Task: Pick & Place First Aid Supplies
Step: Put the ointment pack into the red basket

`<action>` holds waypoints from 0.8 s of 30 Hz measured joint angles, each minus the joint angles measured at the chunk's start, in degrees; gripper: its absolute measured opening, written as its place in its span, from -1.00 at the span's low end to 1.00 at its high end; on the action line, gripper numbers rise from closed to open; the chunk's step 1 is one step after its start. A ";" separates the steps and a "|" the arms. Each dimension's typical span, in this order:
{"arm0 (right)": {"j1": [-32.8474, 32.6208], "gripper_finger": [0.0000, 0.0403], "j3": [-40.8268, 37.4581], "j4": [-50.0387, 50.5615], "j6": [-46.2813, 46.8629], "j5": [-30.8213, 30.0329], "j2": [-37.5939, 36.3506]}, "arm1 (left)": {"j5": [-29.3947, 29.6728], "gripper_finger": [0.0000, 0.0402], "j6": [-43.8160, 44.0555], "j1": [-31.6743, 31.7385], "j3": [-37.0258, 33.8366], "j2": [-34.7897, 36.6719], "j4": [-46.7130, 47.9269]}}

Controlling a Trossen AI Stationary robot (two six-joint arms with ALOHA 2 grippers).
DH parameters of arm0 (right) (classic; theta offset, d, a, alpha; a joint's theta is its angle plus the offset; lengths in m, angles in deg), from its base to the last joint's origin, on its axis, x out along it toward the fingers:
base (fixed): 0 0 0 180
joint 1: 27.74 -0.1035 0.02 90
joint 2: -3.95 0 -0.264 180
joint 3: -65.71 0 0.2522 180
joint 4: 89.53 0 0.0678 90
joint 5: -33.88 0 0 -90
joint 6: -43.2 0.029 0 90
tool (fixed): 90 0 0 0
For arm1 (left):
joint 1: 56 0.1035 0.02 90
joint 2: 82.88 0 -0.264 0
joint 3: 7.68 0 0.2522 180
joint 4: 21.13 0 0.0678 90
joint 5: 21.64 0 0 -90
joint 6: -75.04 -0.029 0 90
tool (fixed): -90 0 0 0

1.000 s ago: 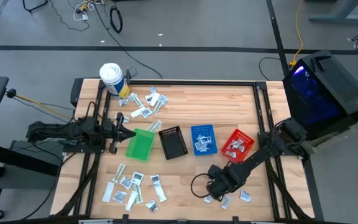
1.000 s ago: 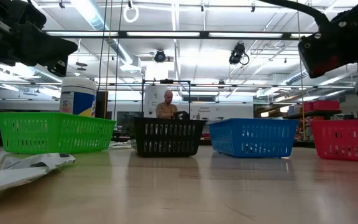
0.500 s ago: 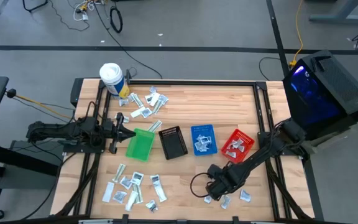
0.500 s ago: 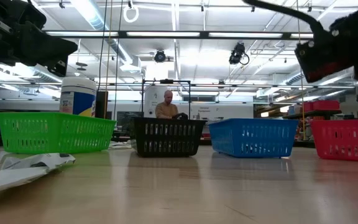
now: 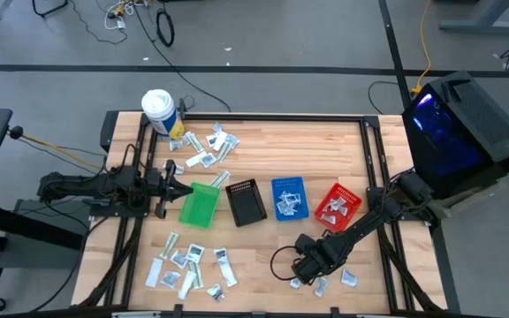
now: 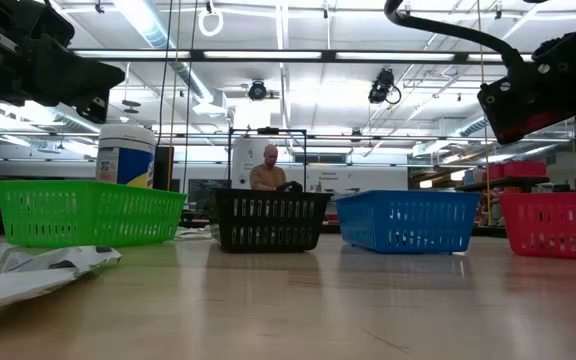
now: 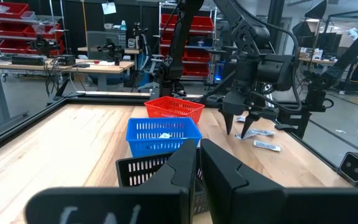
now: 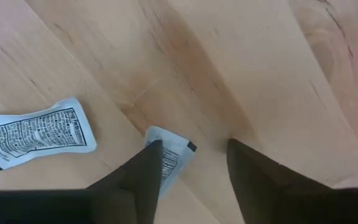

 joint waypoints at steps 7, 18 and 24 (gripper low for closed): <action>0.00 -0.51 0.00 0.11 0.03 0.04 0.04 | -0.01 -0.84 0.00 0.00 -0.01 0.00 0.00; 0.00 -0.93 -0.02 0.31 -0.17 -0.04 0.04 | -0.01 -0.84 0.00 0.00 0.00 0.00 0.00; 0.00 -0.99 -0.04 0.28 -1.41 -0.15 -0.11 | -0.01 -0.84 0.00 0.00 -0.01 0.00 0.00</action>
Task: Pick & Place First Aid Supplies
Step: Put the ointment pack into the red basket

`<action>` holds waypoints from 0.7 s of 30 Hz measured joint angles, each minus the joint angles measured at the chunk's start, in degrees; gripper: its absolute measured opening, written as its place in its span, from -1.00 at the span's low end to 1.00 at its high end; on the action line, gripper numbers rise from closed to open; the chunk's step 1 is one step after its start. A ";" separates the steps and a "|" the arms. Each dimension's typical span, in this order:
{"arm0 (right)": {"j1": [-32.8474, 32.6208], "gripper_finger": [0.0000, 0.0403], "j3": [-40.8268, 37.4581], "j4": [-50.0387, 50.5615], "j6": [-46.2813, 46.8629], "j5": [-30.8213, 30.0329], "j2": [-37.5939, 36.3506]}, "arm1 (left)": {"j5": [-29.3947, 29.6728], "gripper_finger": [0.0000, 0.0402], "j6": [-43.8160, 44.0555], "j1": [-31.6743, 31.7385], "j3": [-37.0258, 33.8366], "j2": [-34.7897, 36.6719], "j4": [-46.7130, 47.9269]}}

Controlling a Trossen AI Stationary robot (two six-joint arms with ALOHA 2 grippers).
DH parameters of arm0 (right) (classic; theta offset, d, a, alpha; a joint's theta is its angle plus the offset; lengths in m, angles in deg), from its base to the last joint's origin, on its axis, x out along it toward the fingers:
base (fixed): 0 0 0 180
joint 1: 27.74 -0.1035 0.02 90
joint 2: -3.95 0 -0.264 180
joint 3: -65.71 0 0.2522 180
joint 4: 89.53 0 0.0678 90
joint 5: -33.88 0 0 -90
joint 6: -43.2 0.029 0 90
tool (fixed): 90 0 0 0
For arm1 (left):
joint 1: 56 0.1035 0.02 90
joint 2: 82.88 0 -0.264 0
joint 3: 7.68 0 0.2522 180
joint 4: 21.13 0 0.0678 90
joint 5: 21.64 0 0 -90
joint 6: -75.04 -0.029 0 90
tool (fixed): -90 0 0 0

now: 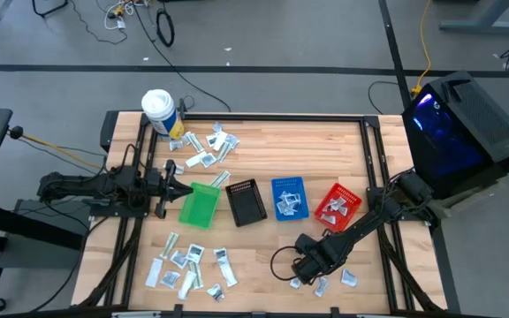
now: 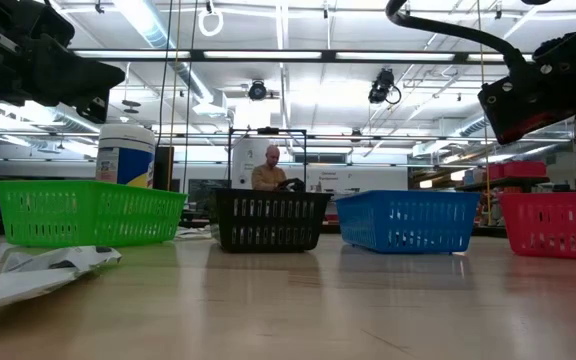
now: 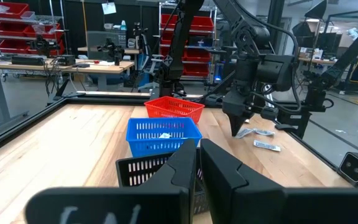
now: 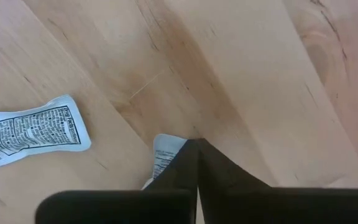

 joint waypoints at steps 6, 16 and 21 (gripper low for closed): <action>0.05 -0.99 1.59 2.19 -1.23 -2.03 -1.57 | 0.01 -0.84 0.00 0.00 0.01 0.00 0.00; 3.30 -1.00 10.90 9.92 -8.48 -11.21 -4.73 | 0.01 -0.84 0.00 0.00 0.00 0.00 0.00; 7.09 -1.00 16.02 14.36 -16.85 -17.62 -5.36 | 0.01 -0.84 0.00 0.00 -0.01 0.00 0.00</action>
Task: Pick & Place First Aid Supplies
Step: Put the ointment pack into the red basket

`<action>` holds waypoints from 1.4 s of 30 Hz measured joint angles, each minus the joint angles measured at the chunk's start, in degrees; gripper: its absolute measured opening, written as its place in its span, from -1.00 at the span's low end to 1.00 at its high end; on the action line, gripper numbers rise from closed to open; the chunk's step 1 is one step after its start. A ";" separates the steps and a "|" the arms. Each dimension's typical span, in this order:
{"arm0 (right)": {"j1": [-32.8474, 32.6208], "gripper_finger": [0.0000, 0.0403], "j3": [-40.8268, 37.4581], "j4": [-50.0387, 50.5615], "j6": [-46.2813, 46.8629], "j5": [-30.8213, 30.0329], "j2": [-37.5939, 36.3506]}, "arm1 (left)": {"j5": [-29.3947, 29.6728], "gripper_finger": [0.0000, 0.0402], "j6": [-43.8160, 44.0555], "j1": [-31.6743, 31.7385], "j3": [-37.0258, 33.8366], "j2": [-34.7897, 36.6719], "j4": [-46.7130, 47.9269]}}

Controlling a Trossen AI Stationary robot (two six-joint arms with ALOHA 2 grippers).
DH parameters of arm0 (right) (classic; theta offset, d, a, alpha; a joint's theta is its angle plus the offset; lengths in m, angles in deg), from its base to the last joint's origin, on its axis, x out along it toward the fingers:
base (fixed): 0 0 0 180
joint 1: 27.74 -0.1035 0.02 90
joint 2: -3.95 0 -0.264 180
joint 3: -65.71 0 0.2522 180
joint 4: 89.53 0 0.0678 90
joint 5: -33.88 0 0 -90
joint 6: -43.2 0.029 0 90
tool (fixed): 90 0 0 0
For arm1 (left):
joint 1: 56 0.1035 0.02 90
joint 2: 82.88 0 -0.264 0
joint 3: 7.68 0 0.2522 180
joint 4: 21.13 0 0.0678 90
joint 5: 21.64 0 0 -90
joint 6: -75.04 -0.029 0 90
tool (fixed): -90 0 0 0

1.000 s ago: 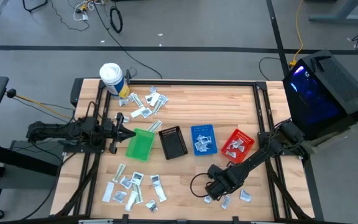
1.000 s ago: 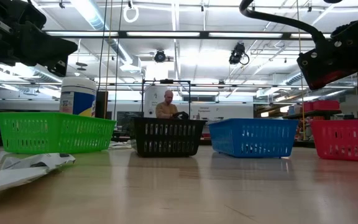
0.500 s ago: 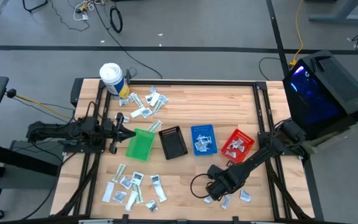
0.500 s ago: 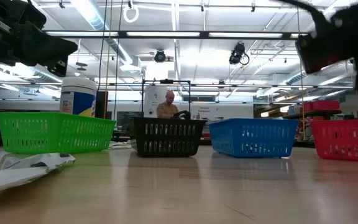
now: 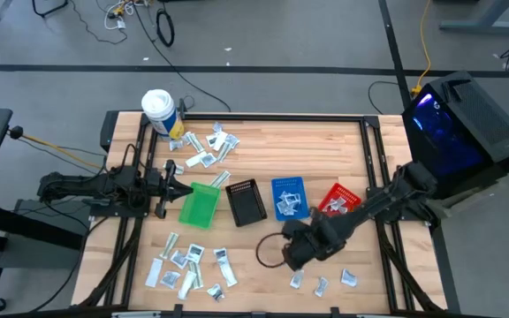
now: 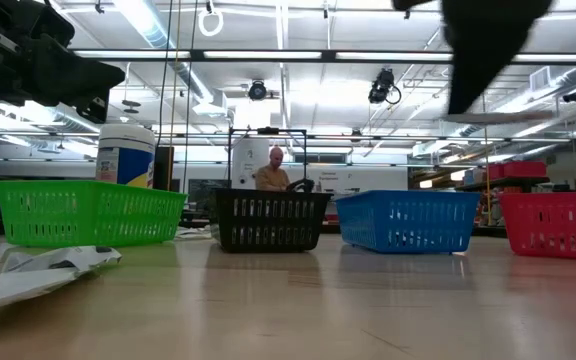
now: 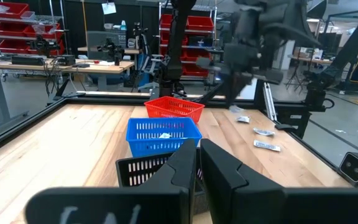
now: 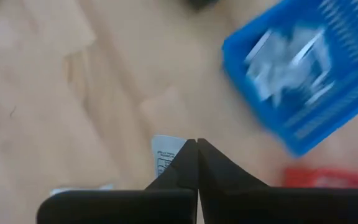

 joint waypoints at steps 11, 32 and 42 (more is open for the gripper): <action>12.22 -1.00 1.95 2.76 -13.56 -3.26 0.00 | 0.00 -0.84 0.00 0.00 0.01 0.02 0.00; 20.48 -1.00 1.92 8.97 -22.48 -4.57 -2.16 | 0.00 -0.84 0.00 0.00 0.02 0.00 0.00; 20.49 -1.00 -9.56 9.16 -17.48 0.09 -12.58 | 0.00 -0.84 0.00 0.00 0.01 0.02 -0.01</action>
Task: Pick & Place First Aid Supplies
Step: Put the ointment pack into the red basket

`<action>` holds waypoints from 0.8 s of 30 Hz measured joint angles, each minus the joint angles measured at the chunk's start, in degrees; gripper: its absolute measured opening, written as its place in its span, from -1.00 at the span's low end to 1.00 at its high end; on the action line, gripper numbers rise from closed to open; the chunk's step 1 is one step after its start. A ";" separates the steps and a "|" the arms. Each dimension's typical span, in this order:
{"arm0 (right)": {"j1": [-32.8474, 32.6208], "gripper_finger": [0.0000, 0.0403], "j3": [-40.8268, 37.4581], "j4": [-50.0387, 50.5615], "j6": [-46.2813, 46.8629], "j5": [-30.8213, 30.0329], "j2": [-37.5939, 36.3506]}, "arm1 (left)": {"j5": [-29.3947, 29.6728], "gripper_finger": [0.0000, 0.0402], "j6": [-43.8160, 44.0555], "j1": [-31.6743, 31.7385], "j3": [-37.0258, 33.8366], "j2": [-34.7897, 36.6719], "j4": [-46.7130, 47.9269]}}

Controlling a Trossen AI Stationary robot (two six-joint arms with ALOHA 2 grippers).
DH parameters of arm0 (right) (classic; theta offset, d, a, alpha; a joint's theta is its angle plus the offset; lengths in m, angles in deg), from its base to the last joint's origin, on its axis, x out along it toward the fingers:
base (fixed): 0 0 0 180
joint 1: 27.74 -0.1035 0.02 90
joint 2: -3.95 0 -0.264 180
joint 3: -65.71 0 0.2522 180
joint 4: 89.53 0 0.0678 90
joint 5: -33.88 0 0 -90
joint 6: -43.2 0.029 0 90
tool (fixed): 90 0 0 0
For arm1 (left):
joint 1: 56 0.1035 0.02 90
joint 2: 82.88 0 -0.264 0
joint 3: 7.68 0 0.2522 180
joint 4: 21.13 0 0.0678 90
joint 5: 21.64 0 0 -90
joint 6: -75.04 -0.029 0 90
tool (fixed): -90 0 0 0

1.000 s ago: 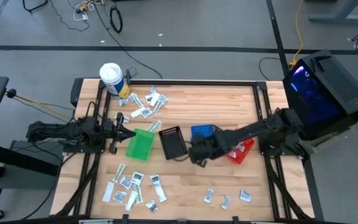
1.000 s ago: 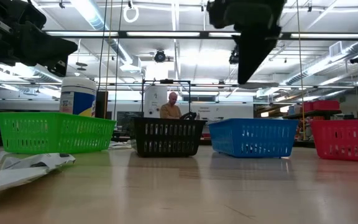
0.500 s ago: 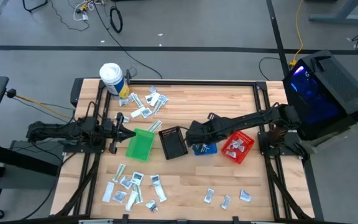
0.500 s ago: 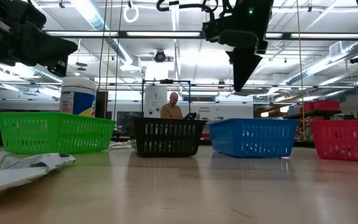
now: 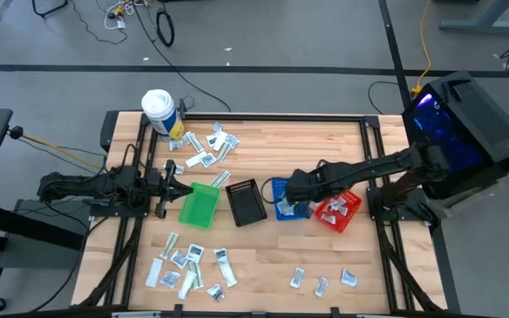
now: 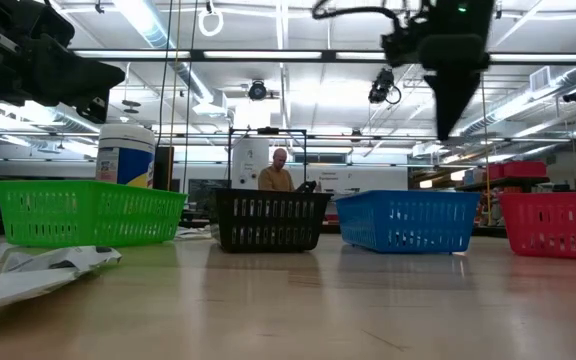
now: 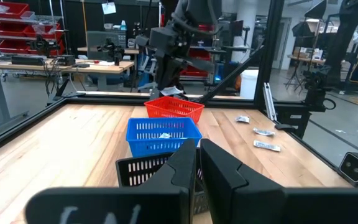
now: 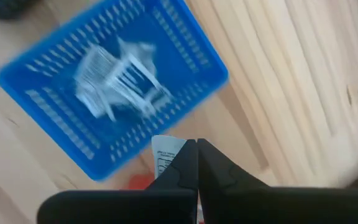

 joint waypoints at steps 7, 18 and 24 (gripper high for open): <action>-0.50 -1.00 -12.00 -0.04 6.59 2.50 -8.86 | 0.00 -0.84 0.00 0.00 -0.01 0.00 -0.01; -3.44 -1.00 -24.17 -1.39 12.98 2.93 -15.72 | 0.00 -0.84 0.00 0.00 -0.01 -0.02 0.01; -3.78 -0.99 -27.27 -4.64 12.95 5.14 -16.05 | 0.00 -0.84 0.00 0.00 -0.01 0.00 0.01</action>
